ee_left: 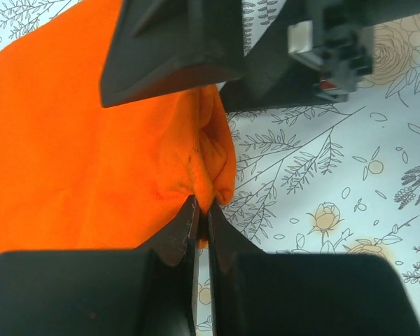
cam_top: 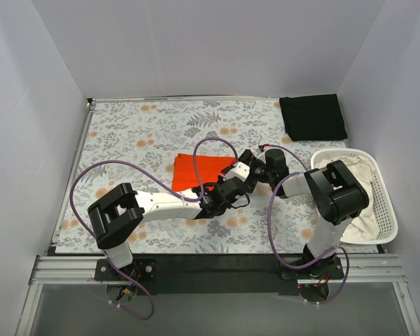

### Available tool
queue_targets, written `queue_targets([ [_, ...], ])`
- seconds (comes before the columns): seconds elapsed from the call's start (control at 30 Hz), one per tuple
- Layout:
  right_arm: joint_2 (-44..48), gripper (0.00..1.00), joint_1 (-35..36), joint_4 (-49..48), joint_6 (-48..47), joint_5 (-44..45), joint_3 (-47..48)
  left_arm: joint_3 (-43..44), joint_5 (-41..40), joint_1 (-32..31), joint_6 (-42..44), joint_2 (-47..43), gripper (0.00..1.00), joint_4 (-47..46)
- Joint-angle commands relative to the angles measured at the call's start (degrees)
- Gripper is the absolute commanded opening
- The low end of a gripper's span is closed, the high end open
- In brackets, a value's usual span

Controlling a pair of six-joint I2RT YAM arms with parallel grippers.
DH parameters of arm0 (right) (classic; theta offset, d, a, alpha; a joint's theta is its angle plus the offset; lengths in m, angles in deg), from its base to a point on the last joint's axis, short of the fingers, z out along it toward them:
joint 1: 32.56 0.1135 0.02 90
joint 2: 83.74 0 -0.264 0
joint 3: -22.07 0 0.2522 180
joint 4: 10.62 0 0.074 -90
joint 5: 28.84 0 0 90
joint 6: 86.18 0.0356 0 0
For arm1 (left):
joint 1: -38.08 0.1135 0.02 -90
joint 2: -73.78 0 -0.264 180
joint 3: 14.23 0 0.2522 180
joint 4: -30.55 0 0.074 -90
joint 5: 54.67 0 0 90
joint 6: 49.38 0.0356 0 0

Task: Fold and stack the t-shirts
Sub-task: Neatly place the folded tshirt to the corner

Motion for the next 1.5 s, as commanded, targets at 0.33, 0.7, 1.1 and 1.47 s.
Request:
queue_targets([
  [0.33,-8.3,0.59,5.5,1.5,-1.1,4.4,4.2,1.1,1.7,0.3,-5.3,-1.5,0.0,-2.1],
  [0.7,-8.3,0.01,4.8,29.3,-27.8,10.0,18.5,4.0,2.9,1.3,-10.4,-4.7,0.63,3.9],
  [1.1,-15.5,0.01,1.2,62.2,-65.9,37.0,49.8,3.8,10.6,23.8,-11.5,-20.4,0.84,14.3],
  [1.47,-22.4,0.01,-6.2,63.4,-78.6,56.6,65.5,-6.0,12.6,40.6,-8.0,-22.7,0.84,10.5],
])
